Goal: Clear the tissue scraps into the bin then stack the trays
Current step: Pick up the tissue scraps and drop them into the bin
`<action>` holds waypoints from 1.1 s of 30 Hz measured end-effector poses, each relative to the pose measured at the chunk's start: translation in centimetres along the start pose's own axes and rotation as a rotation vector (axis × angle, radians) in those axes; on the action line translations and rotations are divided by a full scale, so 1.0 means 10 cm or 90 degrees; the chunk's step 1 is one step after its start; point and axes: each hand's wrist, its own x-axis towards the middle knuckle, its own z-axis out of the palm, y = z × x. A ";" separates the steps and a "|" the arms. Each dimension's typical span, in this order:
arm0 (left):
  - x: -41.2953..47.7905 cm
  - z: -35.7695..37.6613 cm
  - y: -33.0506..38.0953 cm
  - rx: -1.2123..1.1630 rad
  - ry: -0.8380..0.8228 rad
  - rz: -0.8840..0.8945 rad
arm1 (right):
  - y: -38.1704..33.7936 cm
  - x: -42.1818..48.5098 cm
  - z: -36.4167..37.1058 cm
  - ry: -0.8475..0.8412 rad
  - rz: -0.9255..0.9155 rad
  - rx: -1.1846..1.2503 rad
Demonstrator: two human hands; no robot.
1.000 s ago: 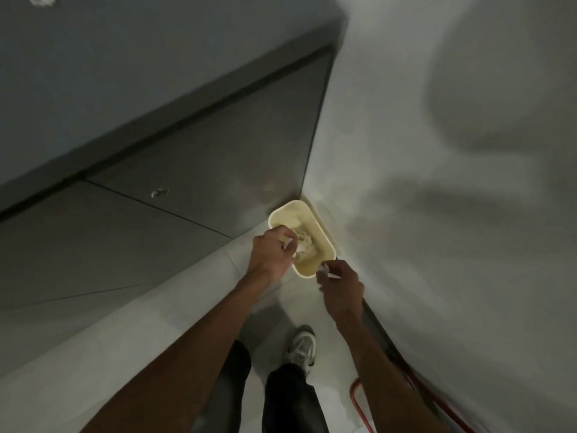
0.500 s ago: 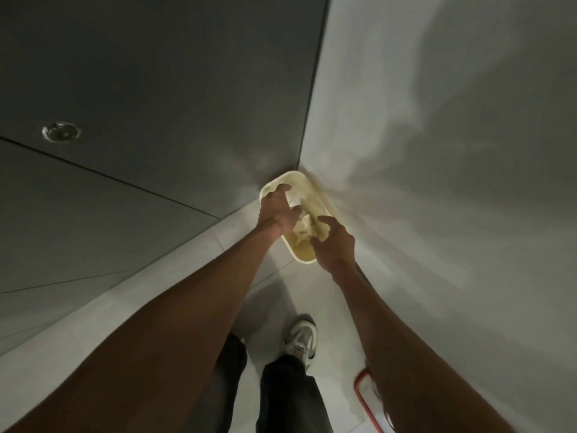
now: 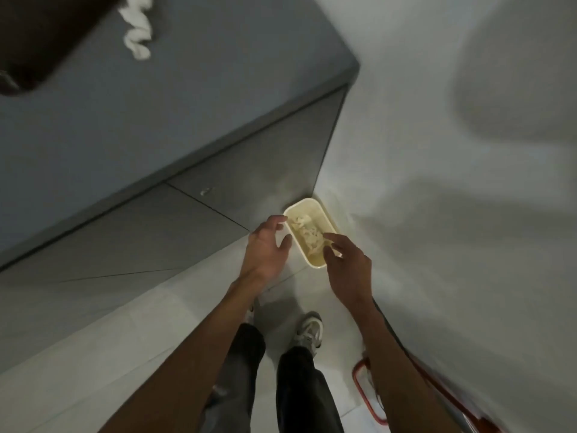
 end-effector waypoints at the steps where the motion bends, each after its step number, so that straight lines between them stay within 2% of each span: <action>1: -0.13 -0.17 0.12 -0.016 0.014 0.002 | -0.16 -0.10 -0.11 0.008 -0.022 0.005; 10: -1.18 -1.43 1.05 -0.118 0.105 0.061 | -1.54 -0.75 -0.86 0.033 -0.174 0.104; 17: -1.32 -2.22 1.34 -0.129 0.195 0.109 | -2.43 -0.86 -1.00 0.003 -0.245 0.105; 23: -1.07 -2.84 1.43 -0.127 0.247 0.132 | -3.06 -0.58 -0.73 -0.048 -0.322 0.031; 30: -0.97 -3.31 1.28 -0.100 0.246 0.119 | -4.04 -0.02 -0.20 -0.077 -0.453 -0.172; 33: -0.98 -3.44 1.17 -0.095 0.233 0.104 | -4.34 0.34 0.04 -0.079 -0.466 -0.250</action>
